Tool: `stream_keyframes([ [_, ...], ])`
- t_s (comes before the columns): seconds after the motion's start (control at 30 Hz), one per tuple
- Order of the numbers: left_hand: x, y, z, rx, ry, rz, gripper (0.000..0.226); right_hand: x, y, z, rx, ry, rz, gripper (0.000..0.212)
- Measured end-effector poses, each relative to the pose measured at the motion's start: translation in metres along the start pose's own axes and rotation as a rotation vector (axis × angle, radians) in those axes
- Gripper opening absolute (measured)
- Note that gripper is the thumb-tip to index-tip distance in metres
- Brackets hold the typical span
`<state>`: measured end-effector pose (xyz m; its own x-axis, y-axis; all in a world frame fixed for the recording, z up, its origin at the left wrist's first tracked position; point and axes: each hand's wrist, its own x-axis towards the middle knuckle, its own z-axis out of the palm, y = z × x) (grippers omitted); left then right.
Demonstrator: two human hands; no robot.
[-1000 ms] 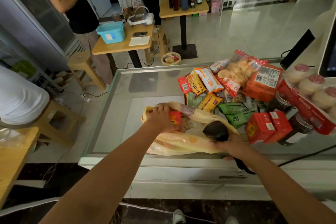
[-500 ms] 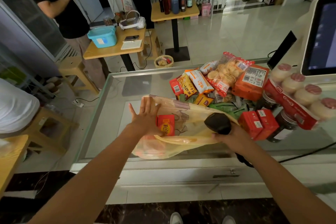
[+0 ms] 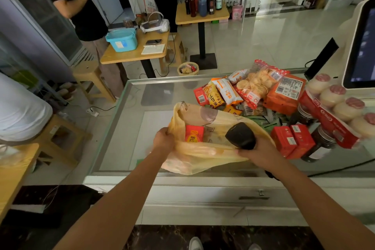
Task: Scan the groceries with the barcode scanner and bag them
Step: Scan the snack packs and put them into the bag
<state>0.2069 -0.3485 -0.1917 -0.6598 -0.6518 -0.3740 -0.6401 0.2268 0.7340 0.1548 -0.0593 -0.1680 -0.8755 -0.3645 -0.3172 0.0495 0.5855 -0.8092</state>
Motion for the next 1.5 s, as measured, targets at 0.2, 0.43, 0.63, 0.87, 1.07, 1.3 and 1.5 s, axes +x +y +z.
stream_keyframes([
  [0.2,-0.008,-0.014,-0.038,0.040,0.148,-0.030,0.015,0.000,0.004,-0.001,0.039,-0.014,-0.012,0.055],
  [0.43,-0.015,-0.031,-0.047,0.693,0.095,0.861,0.085,0.003,0.006,0.004,0.061,-0.003,-0.028,0.063],
  [0.63,0.004,0.003,0.012,1.015,-0.333,0.771,0.055,0.004,0.009,0.009,-0.011,-0.016,-0.027,0.063],
  [0.87,0.002,0.016,0.039,1.140,-0.150,0.505,0.097,0.004,0.015,0.011,-0.048,-0.038,-0.017,0.065],
  [1.07,-0.007,0.036,0.038,1.190,-0.025,0.391,0.071,-0.010,0.011,0.004,-0.004,-0.025,0.002,0.066],
  [1.3,-0.039,0.097,0.061,0.955,0.049,0.908,0.026,-0.030,0.003,-0.011,0.202,0.196,-0.061,0.035],
  [1.5,-0.057,0.121,0.112,0.664,-0.276,1.304,0.025,-0.054,0.011,-0.032,0.439,0.449,-0.044,0.036],
])
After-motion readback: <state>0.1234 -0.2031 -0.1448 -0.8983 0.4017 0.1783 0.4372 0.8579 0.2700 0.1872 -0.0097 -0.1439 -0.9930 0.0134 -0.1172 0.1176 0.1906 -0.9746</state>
